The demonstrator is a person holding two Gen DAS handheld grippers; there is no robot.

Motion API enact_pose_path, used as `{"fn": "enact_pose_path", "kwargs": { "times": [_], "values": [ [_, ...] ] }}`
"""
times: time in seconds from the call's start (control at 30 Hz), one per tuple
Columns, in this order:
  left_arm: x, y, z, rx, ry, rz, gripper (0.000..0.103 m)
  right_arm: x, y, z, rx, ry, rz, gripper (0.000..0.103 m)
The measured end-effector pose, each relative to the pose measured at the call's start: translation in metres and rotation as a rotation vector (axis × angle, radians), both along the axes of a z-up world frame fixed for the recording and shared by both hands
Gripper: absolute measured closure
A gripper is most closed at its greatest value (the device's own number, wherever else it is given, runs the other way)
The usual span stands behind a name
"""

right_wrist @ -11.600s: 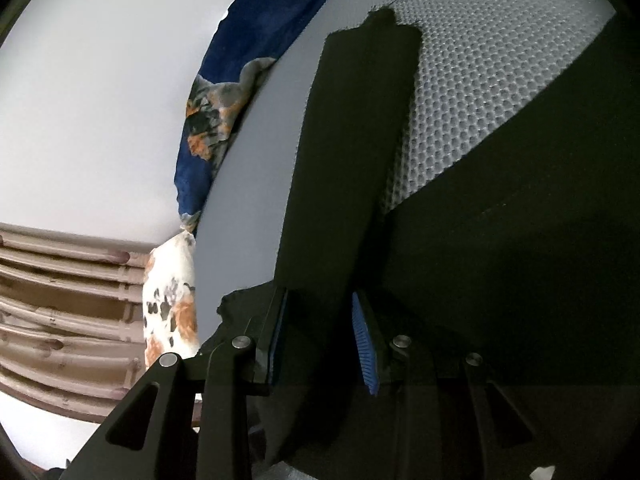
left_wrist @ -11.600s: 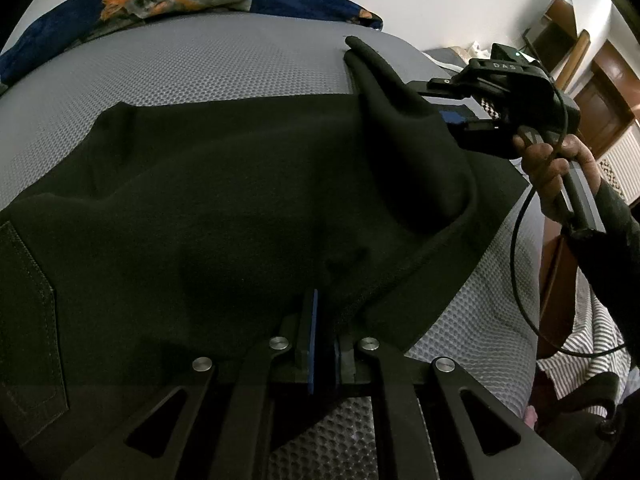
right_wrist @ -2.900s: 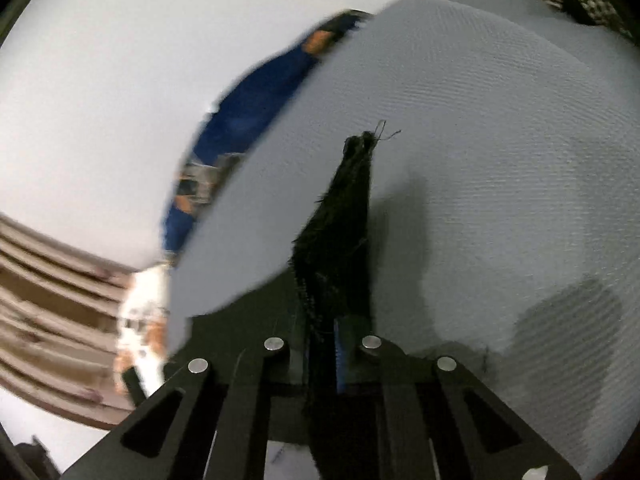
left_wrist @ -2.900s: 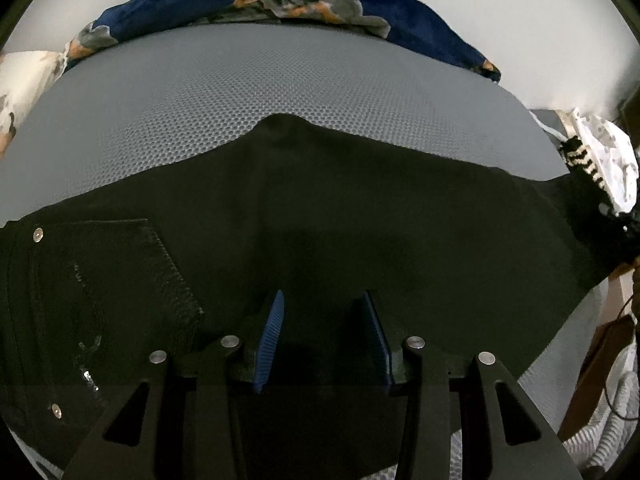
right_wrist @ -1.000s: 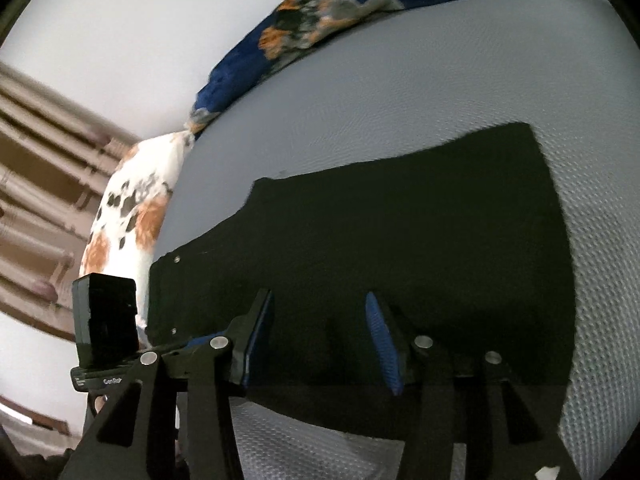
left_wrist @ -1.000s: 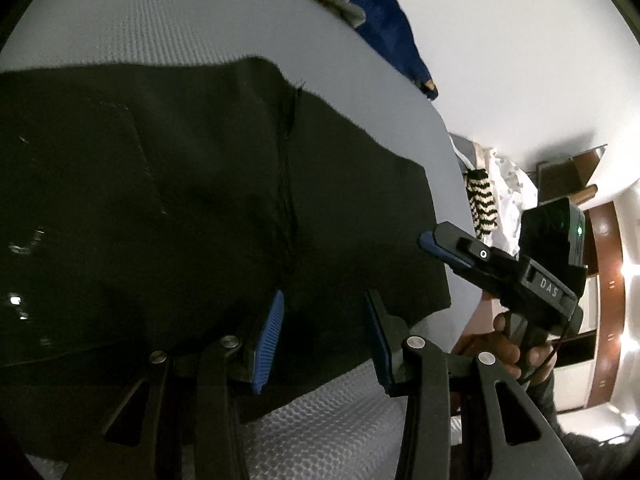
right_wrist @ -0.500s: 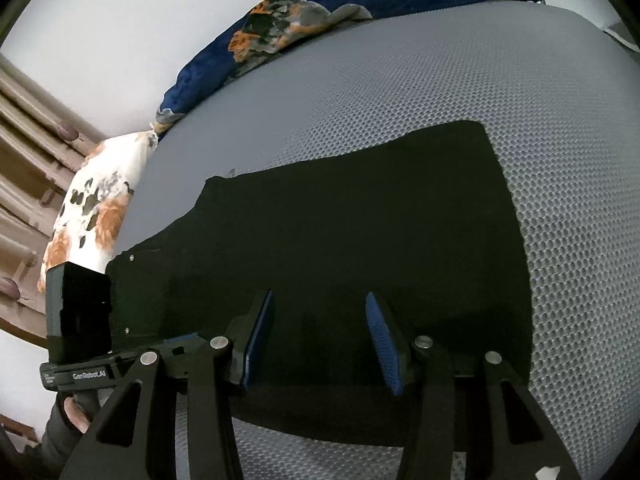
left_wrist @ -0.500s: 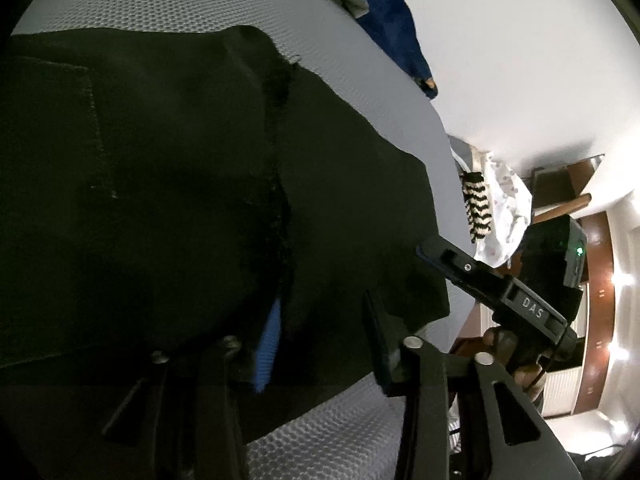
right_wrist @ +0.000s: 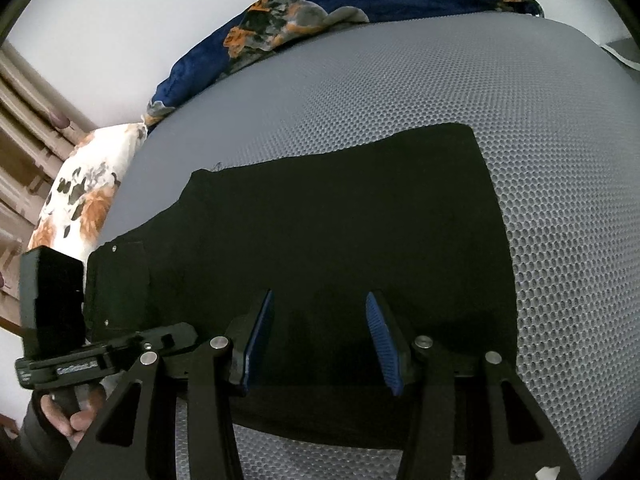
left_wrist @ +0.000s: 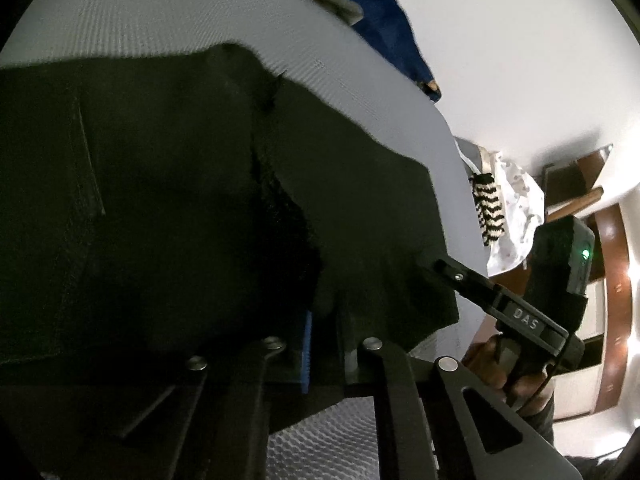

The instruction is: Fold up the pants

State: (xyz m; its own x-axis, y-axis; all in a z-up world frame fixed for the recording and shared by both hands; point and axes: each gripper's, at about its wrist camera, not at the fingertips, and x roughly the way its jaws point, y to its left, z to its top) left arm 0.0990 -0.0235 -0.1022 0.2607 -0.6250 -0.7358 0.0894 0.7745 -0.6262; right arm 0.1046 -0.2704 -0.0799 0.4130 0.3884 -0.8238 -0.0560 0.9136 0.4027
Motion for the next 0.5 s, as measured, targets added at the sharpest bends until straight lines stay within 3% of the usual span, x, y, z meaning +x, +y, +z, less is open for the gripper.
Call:
{"fn": "enact_pose_path", "kwargs": {
  "times": [0.23,0.5],
  "values": [
    [-0.005,0.006,0.012,0.011,-0.028,0.01,0.095,-0.004,0.006,-0.001,-0.016,-0.006,0.015,0.057],
    [-0.007,0.018,-0.014,0.086,0.038,0.02,0.095,-0.008,0.013,-0.014,-0.08,0.022,0.036,0.057]
  ]
}}
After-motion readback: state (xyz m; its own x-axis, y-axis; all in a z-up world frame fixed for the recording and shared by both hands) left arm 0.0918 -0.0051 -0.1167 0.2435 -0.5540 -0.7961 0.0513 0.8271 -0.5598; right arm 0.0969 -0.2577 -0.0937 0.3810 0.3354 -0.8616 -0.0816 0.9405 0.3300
